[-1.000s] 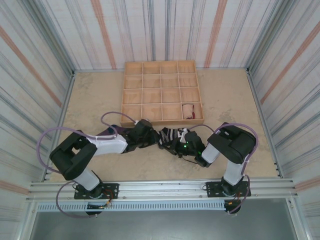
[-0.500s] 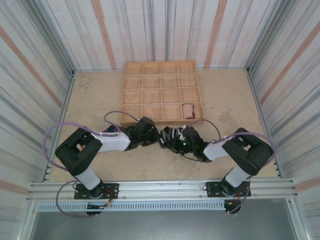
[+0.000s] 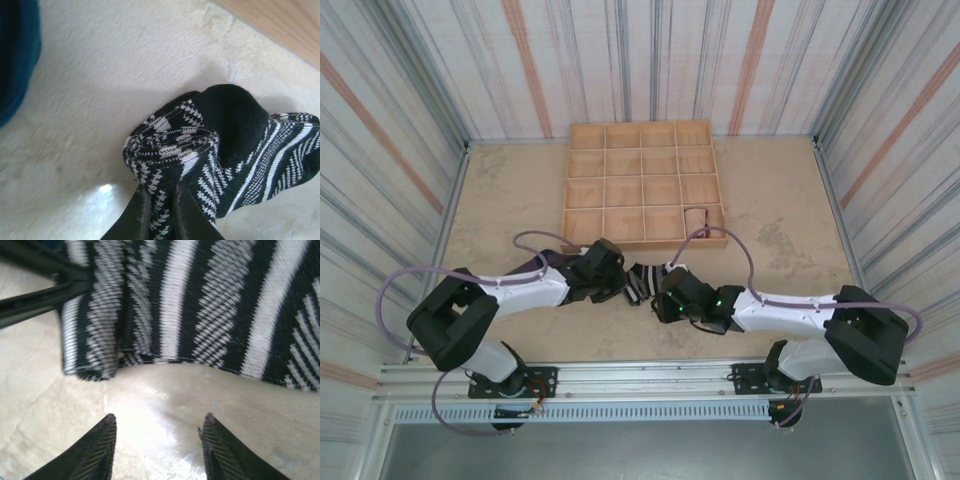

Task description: Roll the socks

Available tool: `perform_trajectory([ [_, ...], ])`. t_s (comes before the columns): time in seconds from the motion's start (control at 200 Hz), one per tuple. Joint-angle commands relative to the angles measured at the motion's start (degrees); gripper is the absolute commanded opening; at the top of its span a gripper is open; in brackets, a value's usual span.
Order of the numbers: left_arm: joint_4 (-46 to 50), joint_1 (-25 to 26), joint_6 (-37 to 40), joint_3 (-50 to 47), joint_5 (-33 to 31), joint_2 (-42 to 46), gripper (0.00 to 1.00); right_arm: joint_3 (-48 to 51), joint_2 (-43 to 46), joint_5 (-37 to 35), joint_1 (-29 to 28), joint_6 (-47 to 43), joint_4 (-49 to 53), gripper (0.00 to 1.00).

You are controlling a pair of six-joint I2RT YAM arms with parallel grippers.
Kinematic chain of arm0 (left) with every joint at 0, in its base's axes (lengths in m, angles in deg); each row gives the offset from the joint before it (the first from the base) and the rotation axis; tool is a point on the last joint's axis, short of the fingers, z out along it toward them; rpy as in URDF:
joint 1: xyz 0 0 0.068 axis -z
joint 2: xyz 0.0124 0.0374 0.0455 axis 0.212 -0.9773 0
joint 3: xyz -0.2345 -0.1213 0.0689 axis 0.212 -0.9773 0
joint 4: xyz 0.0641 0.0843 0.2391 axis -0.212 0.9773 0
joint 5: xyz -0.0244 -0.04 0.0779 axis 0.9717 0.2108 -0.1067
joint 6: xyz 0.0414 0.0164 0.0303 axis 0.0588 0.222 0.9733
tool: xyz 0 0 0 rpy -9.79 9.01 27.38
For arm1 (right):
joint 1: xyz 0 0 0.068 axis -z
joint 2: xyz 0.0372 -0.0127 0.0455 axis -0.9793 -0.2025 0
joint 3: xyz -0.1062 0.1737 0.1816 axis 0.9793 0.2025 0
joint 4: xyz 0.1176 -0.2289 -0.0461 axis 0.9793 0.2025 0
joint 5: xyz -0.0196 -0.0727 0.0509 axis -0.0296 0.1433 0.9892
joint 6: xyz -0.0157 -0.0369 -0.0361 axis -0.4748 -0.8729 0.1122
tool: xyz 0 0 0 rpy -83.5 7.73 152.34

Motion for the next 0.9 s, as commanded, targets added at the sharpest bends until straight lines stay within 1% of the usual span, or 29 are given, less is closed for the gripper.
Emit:
perform_trajectory([
  [0.0,5.5,0.7,-3.0,-1.8,-0.4,1.7,0.0,-2.2,1.9,-13.7,-6.1,-9.0,2.9,0.53],
  [0.18,5.7,1.2,-4.1,-3.4,0.0,3.7,0.0,-3.3,-0.9,-23.4,-15.4,-16.3,-2.8,0.59],
  [0.286,6.0,1.2,-4.4,-3.9,0.3,4.8,0.0,-4.5,-4.7,-32.3,-20.9,-20.5,-6.3,0.59],
  [0.376,6.2,1.1,-4.4,-4.2,0.6,5.3,0.0,-5.6,-9.1,-36.7,-23.5,-24.3,-9.7,0.59],
  [0.481,6.2,1.1,-4.4,-4.6,1.1,5.3,0.0,-7.9,-14.2,-39.7,-24.7,-27.1,-11.8,0.59],
  [0.666,5.9,1.1,-4.5,-5.4,1.9,5.5,0.0,-10.0,-21.6,-40.5,-24.1,-29.8,-16.7,0.59],
  [0.721,5.8,1.2,-4.5,-5.7,2.3,5.5,0.0,-10.3,-23.6,-41.5,-23.9,-29.9,-17.9,0.58],
  [0.801,5.4,1.3,-4.8,-6.4,2.5,5.6,0.0,-10.6,-26.3,-41.1,-23.0,-29.6,-19.0,0.55],
  [0.897,4.7,1.3,-5.3,-7.3,2.7,6.1,0.0,-11.0,-28.9,-40.2,-22.1,-28.0,-19.3,0.5],
])
